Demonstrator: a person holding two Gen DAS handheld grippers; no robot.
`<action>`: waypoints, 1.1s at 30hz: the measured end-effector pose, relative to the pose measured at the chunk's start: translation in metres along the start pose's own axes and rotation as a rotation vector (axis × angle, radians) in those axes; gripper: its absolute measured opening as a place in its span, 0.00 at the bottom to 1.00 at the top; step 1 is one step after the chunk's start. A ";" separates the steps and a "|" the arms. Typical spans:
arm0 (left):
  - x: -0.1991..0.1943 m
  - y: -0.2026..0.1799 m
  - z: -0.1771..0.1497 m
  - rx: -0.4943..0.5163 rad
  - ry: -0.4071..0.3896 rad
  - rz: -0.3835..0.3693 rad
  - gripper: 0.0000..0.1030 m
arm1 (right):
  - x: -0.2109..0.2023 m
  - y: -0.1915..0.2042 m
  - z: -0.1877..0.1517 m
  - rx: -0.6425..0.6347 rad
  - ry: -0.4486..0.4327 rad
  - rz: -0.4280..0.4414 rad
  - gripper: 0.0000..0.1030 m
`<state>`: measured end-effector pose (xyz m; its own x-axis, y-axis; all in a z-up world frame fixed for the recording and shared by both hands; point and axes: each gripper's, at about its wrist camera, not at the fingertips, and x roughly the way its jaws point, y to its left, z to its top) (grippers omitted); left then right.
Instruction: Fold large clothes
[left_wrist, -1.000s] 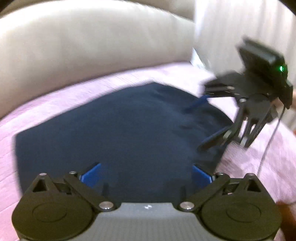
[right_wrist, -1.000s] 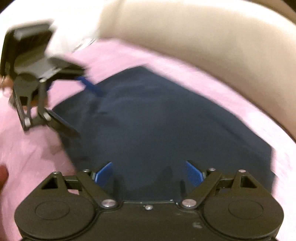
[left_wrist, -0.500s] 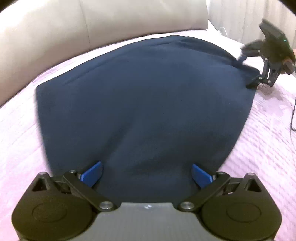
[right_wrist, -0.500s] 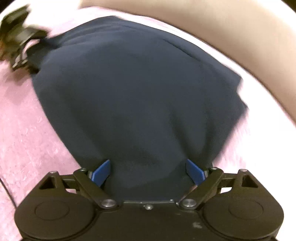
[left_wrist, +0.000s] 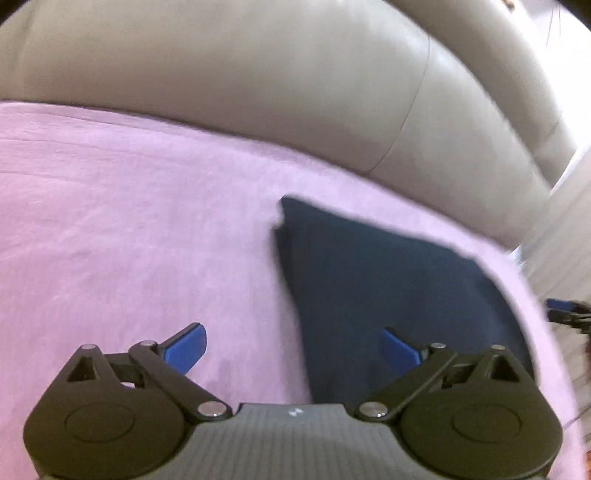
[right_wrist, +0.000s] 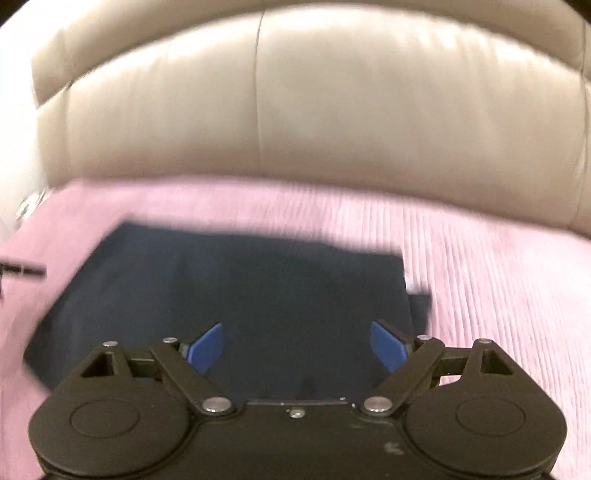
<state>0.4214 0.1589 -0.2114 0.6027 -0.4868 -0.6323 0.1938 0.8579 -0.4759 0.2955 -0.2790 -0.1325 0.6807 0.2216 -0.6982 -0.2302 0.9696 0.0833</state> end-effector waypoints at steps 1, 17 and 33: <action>0.015 0.003 0.011 -0.033 0.008 -0.052 0.99 | 0.011 0.013 0.010 0.026 -0.032 -0.049 0.98; 0.097 -0.008 0.015 0.084 0.136 -0.173 1.00 | 0.166 0.037 0.038 0.154 0.131 -0.186 0.99; 0.061 -0.034 -0.064 -0.028 0.194 -0.269 0.97 | 0.077 0.048 -0.054 0.141 0.117 -0.126 0.99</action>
<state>0.4023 0.0898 -0.2728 0.3738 -0.7197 -0.5850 0.3026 0.6909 -0.6566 0.2991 -0.2211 -0.2209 0.6106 0.0918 -0.7866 -0.0430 0.9956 0.0828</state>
